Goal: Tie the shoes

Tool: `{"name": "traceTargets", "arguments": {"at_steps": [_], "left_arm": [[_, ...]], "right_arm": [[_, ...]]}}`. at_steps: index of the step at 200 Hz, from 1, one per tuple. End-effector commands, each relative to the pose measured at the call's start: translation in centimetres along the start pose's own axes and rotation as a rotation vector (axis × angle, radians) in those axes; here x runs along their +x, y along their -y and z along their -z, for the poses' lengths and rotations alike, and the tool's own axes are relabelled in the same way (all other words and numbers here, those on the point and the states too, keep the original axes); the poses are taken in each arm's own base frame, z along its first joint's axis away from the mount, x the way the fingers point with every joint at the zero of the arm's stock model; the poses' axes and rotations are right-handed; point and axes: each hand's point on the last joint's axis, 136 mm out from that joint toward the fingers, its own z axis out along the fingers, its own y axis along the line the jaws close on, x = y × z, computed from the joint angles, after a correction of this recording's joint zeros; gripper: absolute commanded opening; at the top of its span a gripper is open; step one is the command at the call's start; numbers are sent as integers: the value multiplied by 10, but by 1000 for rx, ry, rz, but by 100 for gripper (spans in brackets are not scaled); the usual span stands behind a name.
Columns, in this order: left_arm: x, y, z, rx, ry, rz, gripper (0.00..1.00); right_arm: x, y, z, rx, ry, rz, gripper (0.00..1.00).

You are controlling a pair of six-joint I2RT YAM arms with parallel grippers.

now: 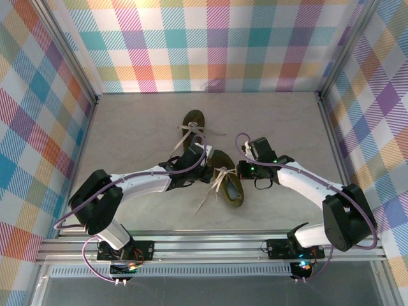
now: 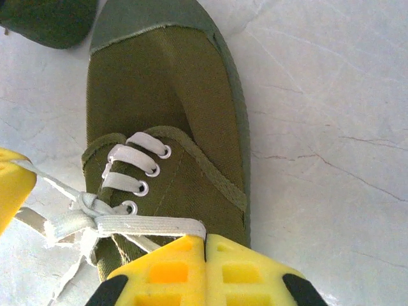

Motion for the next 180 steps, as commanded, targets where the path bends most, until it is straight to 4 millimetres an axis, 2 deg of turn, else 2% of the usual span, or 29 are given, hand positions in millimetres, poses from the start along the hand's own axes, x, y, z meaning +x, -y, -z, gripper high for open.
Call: {"name": "traceTargets", "arguments": {"at_steps": [1, 64, 87, 97, 102, 109, 122, 134, 154, 180], "left_arm": [[10, -37, 3, -108, -29, 67, 0], [21, -47, -1, -124, -67, 90, 0], [10, -20, 2, 9, -44, 78, 0], [2, -15, 8, 33, -11, 81, 25], [-3, -15, 12, 29, 8, 84, 38], [-9, -18, 18, 6, 38, 92, 50], [-20, -24, 31, -38, 87, 102, 64], [-28, -33, 44, -90, 133, 116, 69], [-34, -48, 61, -145, 188, 145, 70], [-36, -66, 79, -194, 225, 187, 69]], "right_arm": [[14, 31, 6, 170, -63, 25, 0], [20, 42, 4, 248, -107, 45, 0], [11, 25, 12, 196, -28, 84, 2], [13, 19, 17, 174, -22, 83, 29], [15, 18, 20, 173, -22, 83, 40], [19, 17, 23, 177, -30, 81, 49], [33, 13, 25, 170, -61, 84, 60], [49, 10, 23, 168, -109, 88, 64], [69, 5, 16, 164, -163, 97, 65], [78, 10, 1, 188, -218, 105, 65]]}}
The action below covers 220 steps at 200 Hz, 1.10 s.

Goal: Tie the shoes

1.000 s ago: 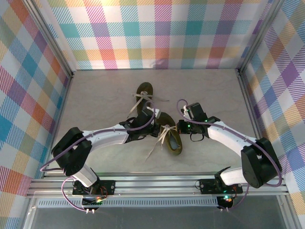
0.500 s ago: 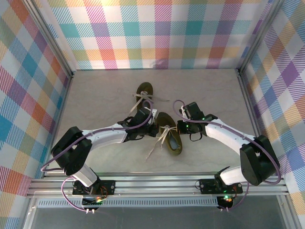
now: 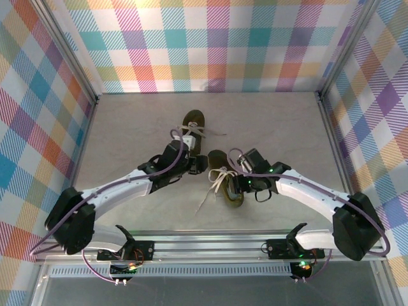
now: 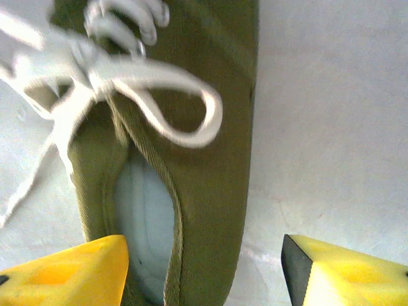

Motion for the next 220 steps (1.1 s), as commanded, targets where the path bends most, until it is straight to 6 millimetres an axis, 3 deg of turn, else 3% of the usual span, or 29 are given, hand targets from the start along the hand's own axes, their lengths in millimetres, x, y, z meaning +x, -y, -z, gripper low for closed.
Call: {"name": "traceTargets", "arguments": {"at_steps": [1, 19, 31, 37, 50, 57, 102, 133, 188, 220], "left_arm": [[-1, -34, 12, -120, 28, 47, 69], [-5, -47, 24, -166, 58, 69, 69], [-8, -58, 32, -207, 81, 89, 69], [-9, -62, 36, -223, 93, 98, 69], [-12, -72, 44, -259, 117, 116, 70], [-13, -76, 48, -279, 125, 122, 70], [-19, -92, 60, -356, 153, 154, 71], [-22, -96, 67, -380, 169, 166, 74], [-29, -103, 75, -402, 203, 198, 86], [-30, -108, 79, -414, 205, 207, 91]], "right_arm": [[19, 9, -16, 48, -94, -20, 65], [13, 14, -29, 91, -106, -11, 62], [7, 16, -38, 116, -106, -6, 55], [3, 18, -41, 137, -100, -9, 45], [-9, 24, -44, 175, -54, -31, 11], [-19, 24, -44, 172, -17, -49, 0], [-94, 39, -30, 209, 187, -189, 0], [-129, 54, -25, 201, 265, -288, 0], [-188, 50, -57, 150, 234, -365, 0], [-208, 54, -74, 150, 211, -413, 0]]}}
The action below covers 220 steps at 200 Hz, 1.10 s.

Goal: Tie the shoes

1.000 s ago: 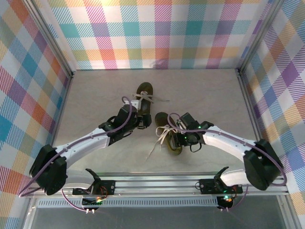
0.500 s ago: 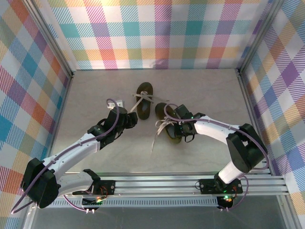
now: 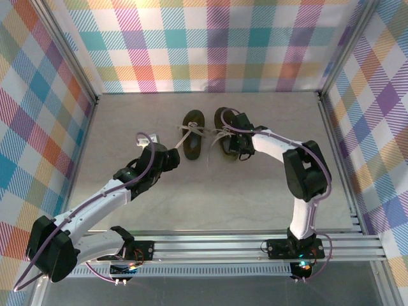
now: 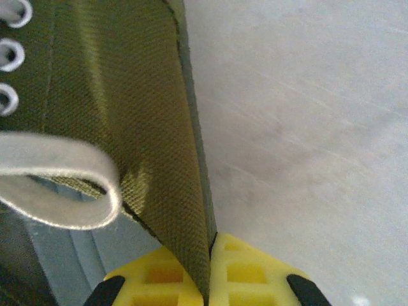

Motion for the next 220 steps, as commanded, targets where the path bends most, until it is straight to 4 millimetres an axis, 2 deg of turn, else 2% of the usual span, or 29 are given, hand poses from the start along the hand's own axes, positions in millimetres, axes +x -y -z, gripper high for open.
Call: {"name": "traceTargets", "arguments": {"at_steps": [1, 7, 24, 31, 42, 50, 59, 67, 84, 101, 113, 137, 163, 178, 200, 220], "left_arm": [[-10, -8, 6, -26, 24, 21, 91], [-10, -11, 7, -40, 20, 17, 92], [-15, -21, 9, -87, 53, 24, 100], [-19, -28, 12, -113, 86, 29, 100], [-26, -42, 19, -167, 147, 47, 100], [-28, -52, 23, -196, 188, 67, 100], [-40, -57, 30, -187, 266, 103, 100], [-46, -63, 33, -199, 322, 100, 98], [-57, -78, 43, -263, 441, 39, 100], [-60, -89, 42, -327, 490, -72, 100], [-59, -99, 35, -369, 480, -137, 100], [-46, -130, 15, -485, 396, -193, 100], [-30, -146, -16, -460, 343, -233, 100], [-25, -152, -30, -445, 324, -238, 100], [-21, -151, -53, -371, 297, -245, 100], [-25, -128, -71, -228, 323, -289, 100]], "right_arm": [[-27, -17, 0, -51, 33, -60, 0], [-28, -17, -1, -44, 29, -65, 2], [-29, -15, 2, -38, 32, -66, 34], [-30, -14, 7, -44, 48, -64, 47], [-33, -10, 21, -62, 96, -59, 60], [-35, -4, 35, -65, 142, -51, 66], [-38, 5, 55, -72, 217, -32, 73], [-39, 14, 68, -58, 273, -24, 75], [-44, 46, 97, 5, 418, -24, 83], [-49, 73, 121, 61, 548, 25, 97], [-51, 91, 132, 95, 607, 61, 100], [-50, 124, 130, 230, 618, 159, 99], [-47, 146, 105, 300, 618, 292, 99], [-43, 159, 86, 265, 593, 258, 99], [-41, 164, 69, 163, 617, 230, 99], [-42, 168, 61, 57, 632, 187, 99]]}}
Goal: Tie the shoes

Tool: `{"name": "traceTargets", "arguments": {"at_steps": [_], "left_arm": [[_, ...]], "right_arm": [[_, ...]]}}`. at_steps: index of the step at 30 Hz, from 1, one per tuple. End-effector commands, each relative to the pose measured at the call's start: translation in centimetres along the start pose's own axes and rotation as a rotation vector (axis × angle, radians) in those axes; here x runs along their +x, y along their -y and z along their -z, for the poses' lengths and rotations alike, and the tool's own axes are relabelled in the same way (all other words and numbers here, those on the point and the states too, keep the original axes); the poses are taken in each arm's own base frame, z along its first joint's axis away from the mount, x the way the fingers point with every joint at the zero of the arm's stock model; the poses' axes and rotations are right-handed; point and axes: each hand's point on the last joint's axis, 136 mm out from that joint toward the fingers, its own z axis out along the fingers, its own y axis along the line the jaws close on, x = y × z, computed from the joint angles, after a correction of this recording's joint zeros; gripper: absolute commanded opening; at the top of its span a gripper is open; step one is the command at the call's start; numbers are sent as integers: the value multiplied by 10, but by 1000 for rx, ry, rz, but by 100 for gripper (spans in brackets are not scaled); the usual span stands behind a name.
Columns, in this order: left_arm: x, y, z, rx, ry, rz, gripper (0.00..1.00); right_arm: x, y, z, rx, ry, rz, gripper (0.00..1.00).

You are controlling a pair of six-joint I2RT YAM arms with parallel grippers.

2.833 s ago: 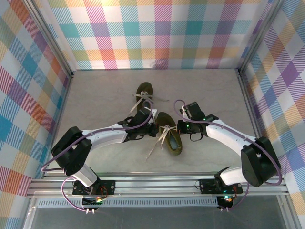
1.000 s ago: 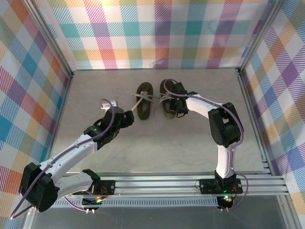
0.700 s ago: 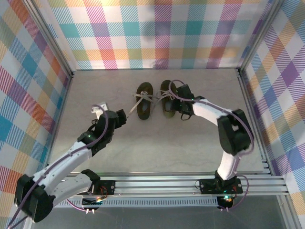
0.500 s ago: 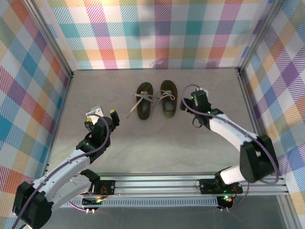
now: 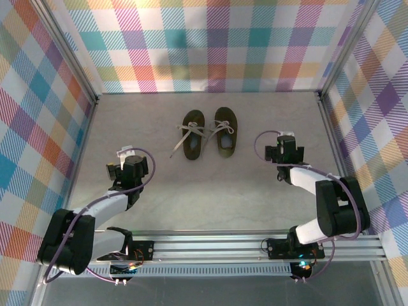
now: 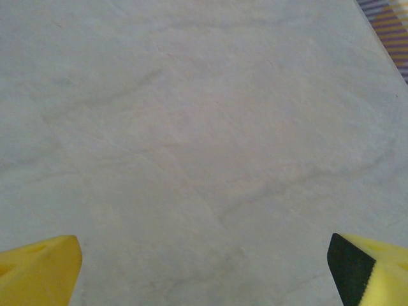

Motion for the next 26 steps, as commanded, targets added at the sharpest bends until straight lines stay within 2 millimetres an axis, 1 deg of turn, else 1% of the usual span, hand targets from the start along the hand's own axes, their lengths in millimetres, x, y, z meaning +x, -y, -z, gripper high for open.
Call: {"name": "traceTargets", "arguments": {"at_steps": [1, 2, 4, 5, 6, 7, 8, 9, 10, 11, 12, 23, 26], "left_arm": [[-32, 38, -15, 222, 144, 23, 100], [-37, 45, -17, 262, 175, 32, 100], [-32, 61, -23, 357, 171, 37, 100], [-21, 69, -29, 379, 143, 17, 100], [-16, 73, -37, 382, 156, 17, 100], [-20, 69, -41, 360, 169, 38, 100], [-14, 63, -44, 343, 90, 52, 100], [-16, 61, -52, 335, 80, 70, 100], [-17, 56, -53, 327, 97, 92, 100], [-15, 53, -53, 309, 77, 99, 100], [-17, 52, -53, 306, 91, 101, 100], [-16, 57, -54, 333, 75, 91, 100], [-16, 62, -51, 366, 82, 78, 100]], "right_arm": [[-24, -10, -9, -170, 153, -78, 99], [-24, -7, -7, -191, 157, -95, 99], [-24, -10, 0, -250, 207, -102, 99], [-22, -16, 3, -284, 240, -87, 99], [-17, -20, 2, -306, 266, -75, 99], [-20, -21, 4, -313, 273, -70, 99], [-15, -22, 2, -324, 240, -70, 99], [-18, -21, 2, -325, 258, -77, 99], [-15, -22, 2, -328, 234, -76, 99], [-17, -21, 2, -327, 248, -76, 99], [-16, -21, 2, -327, 240, -77, 99], [-16, -21, 2, -326, 241, -77, 99], [-17, -21, 2, -326, 244, -76, 99]]}}
